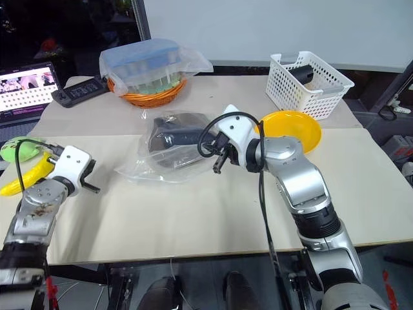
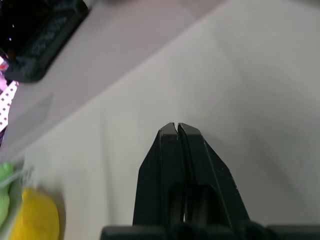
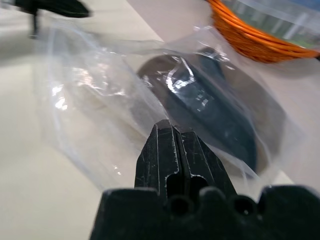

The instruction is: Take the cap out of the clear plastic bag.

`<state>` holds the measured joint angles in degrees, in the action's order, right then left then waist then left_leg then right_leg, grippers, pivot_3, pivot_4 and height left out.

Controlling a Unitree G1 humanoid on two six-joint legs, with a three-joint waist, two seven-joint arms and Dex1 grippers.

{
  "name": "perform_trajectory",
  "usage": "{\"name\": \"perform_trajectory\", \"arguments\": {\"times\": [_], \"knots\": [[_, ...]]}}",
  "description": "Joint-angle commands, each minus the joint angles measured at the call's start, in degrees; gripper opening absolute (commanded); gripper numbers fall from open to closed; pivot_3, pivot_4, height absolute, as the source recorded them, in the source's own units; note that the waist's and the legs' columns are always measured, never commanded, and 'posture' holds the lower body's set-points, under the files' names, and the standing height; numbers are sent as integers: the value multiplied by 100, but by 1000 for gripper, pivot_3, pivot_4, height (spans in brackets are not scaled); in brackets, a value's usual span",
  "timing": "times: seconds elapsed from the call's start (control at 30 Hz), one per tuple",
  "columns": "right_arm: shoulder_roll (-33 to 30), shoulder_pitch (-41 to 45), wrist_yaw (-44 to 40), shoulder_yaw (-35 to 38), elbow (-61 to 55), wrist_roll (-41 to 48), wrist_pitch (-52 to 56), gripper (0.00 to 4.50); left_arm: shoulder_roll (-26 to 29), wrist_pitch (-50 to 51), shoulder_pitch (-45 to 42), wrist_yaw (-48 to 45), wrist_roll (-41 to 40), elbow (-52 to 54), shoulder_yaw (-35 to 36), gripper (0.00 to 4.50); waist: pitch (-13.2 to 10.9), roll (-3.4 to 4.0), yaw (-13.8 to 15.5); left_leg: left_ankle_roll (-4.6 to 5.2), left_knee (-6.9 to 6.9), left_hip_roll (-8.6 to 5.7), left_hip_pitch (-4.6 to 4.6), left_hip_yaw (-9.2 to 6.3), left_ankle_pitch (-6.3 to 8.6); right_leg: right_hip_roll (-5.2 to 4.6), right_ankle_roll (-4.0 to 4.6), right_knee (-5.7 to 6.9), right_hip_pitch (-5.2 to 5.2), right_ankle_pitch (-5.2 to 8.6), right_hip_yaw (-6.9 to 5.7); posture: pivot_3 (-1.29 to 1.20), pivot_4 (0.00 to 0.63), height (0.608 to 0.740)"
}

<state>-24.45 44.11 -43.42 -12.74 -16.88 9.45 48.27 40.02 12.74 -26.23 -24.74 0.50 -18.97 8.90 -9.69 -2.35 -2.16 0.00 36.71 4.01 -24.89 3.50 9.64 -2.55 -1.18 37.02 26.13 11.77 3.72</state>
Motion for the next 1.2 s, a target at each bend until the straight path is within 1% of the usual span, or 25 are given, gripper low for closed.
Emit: {"name": "perform_trajectory", "arguments": {"times": [0.03, 0.1, 0.13, 0.17, 0.23, 0.3, 0.33, 0.4, 0.47, 0.5, 0.57, 0.63, 0.67, 0.8, 0.93, 1.1, 1.2], "knots": [[147, 138, 121, -75, -138, 93, 1, 0, -132, 499, -358, -217, -806, 695, 497, 72, 0, -2, 0, 0, 0, 0, -11, -1, 0, 1, -1, 0, 7, -1, 0, 0, 150, 740], [206, 150, 137, -168, -7, 65, -117, 0, -350, 1875, -390, -629, -2252, 2156, 707, 72, 0, -4, -13, 0, 3, -1, -15, -1, 0, 0, -3, -2, 6, 0, 0, 0, 150, 740], [238, 171, 146, -204, 95, 59, -185, 0, -357, 2552, -411, -833, -3185, 2968, 803, 72, 0, -5, -15, 0, 5, -1, -25, -2, 0, -2, -9, -5, 8, -2, 0, 0, 150, 740], [257, 187, 152, -226, 163, 57, -229, 0, -352, 3016, -429, -939, -3797, 3494, 886, 72, -7, -19, -21, -1, 6, -1, -29, -2, 1, -3, -11, -6, 9, -2, 0, 0, 150, 740], [291, 235, 128, -281, 344, 36, -365, 0, -268, 3763, -535, -957, -5310, 4382, 1105, 72, -10, -26, -28, -1, 7, -1, -33, -8, 1, -2, -13, -8, 11, -2, -2, 0, 150, 740], [300, 271, 107, -317, 470, 16, -475, 0, -154, 4177, -561, -876, -6142, 4778, 1197, 72, -10, -26, -39, -1, 8, -1, -32, -10, 1, -2, -15, -7, 10, -2, -2, 0, 150, 740], [299, 283, 106, -329, 512, 10, -518, 0, -71, 4329, -506, -875, -6391, 4916, 1162, 72, -10, -26, -62, -1, 10, -1, -29, -11, 0, -2, -15, -5, 10, -2, -2, 0, 150, 740], [289, 303, 104, -347, 572, 3, -591, 0, 103, 4483, -377, -870, -6630, 5107, 1049, 72, -10, -25, -80, 0, 10, -1, -5, -11, 0, 6, -20, 3, -1, 1, 5, 0, 150, 740], [283, 313, 113, -343, 578, 2, -612, 0, 344, 4384, -68, -1059, -6245, 5217, 760, 72, -10, -25, -87, 0, 10, -1, 7, -16, 0, 12, -44, 8, -6, 17, 5, 0, 150, 740], [278, 315, 120, -338, 572, 4, -613, 0, 445, 4278, 76, -1146, -6008, 5231, 610, 72, -9, -25, -93, 0, 10, -2, 17, -18, -1, 15, -41, 8, -10, 16, 7, 0, 150, 740], [248, 307, 134, -308, 519, 16, -586, 0, 547, 3864, 334, -1242, -5362, 5029, 295, 72, -10, -26, -89, -1, 10, -2, 34, -18, -1, 15, -38, 9, -24, 17, 8, 0, 150, 740], [209, 293, 160, -269, 441, 25, -533, 0, 704, 3235, 539, -1359, -4473, 4665, -82, 72, -10, -26, -59, -1, 10, -2, 35, -16, -1, 15, -32, 8, -26, 20, 8, 0, 150, 740], [187, 283, 171, -253, 398, 27, -506, 0, 714, 2999, 576, -1395, -4175, 4488, -196, 72, -10, -26, -46, -1, 10, -2, 34, -16, -1, 15, -28, 7, -25, 22, 8, 0, 150, 740], [98, 244, 197, -211, 219, 70, -397, 0, 444, 2494, 430, -1449, -3717, 3973, -366, 72, -10, -26, -21, -2, 8, -2, 14, -15, -1, 14, -10, 5, -8, 13, 7, 0, 150, 740], [24, 229, 236, -186, 92, 93, -309, 0, 284, 2259, 357, -1547, -3347, 3683, -616, 72, -10, -26, -1, -2, 8, -3, -7, -13, -1, 12, -2, -2, 3, 5, 7, 0, 150, 740], [13, 322, 369, -86, 9, 119, -259, 0, 224, 2069, 637, -1733, -2918, 3475, -953, 72, -10, -26, -21, -1, 8, -3, -7, -13, -1, 11, -6, -1, 3, 6, 7, 0, 150, 740], [114, 424, 447, 40, 0, 198, -254, 0, 155, 1933, 822, -1695, -2658, 3271, -1039, 72, -10, -26, -30, -1, 8, -2, -6, -14, -1, 12, -6, 0, 5, 6, 6, 0, 150, 740]]}}
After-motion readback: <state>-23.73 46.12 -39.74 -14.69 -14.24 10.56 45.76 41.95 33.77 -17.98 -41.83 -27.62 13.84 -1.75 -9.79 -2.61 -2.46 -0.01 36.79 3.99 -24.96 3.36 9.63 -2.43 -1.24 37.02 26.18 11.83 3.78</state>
